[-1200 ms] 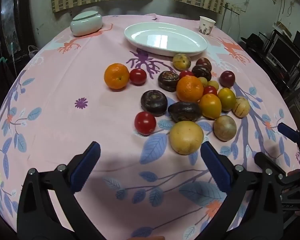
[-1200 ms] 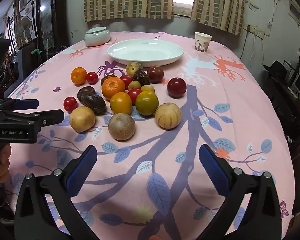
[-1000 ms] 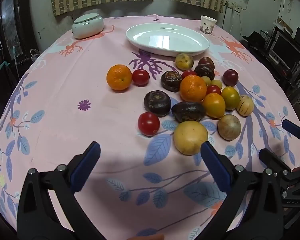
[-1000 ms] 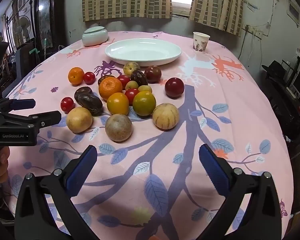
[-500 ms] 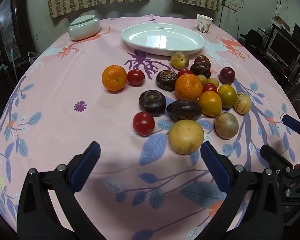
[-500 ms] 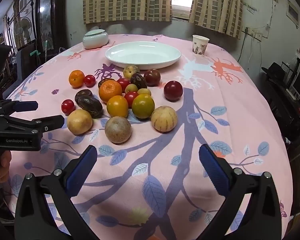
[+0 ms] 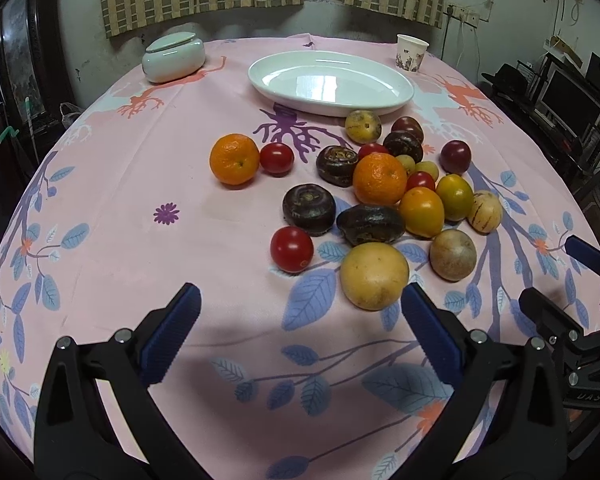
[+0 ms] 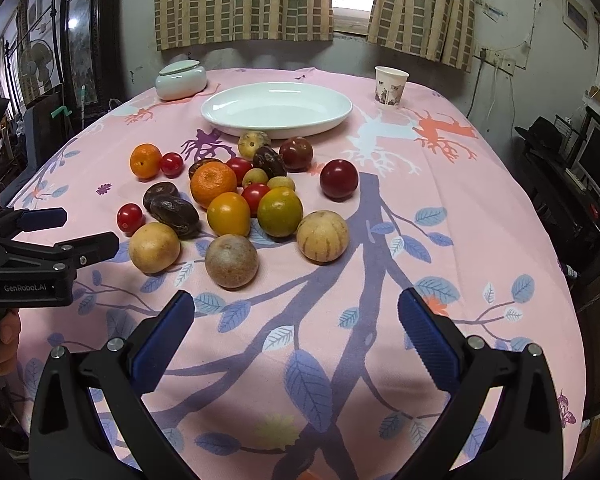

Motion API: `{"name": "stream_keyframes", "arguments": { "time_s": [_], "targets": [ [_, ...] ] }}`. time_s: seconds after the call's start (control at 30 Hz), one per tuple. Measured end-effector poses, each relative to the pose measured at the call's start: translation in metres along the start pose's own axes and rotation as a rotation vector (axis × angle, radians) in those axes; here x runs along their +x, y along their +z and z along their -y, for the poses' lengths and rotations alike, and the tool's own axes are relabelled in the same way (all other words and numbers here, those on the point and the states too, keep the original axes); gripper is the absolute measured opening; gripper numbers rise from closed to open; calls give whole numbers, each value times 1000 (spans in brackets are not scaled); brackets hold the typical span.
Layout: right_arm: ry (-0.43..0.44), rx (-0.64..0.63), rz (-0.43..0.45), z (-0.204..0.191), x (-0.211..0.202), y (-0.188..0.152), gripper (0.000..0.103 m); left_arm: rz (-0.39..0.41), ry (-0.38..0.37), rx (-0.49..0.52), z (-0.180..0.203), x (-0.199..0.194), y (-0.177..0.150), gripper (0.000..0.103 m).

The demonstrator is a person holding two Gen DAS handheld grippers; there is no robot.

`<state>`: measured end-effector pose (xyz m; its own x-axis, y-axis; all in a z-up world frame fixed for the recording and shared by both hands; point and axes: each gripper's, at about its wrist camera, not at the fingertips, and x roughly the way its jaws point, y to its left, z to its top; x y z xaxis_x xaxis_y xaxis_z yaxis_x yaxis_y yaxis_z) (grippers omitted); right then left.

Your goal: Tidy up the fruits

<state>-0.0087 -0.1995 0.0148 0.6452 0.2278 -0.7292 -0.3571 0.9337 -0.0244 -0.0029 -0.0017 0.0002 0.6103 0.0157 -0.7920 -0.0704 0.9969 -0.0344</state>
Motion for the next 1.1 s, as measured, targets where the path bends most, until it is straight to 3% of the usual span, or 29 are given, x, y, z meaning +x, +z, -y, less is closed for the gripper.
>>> {"name": "stream_keyframes", "arguments": {
  "time_s": [1.1],
  "targets": [
    [0, -1, -9, 0, 2, -2, 102, -11, -8, -3, 0, -1, -2, 101]
  ]
}}
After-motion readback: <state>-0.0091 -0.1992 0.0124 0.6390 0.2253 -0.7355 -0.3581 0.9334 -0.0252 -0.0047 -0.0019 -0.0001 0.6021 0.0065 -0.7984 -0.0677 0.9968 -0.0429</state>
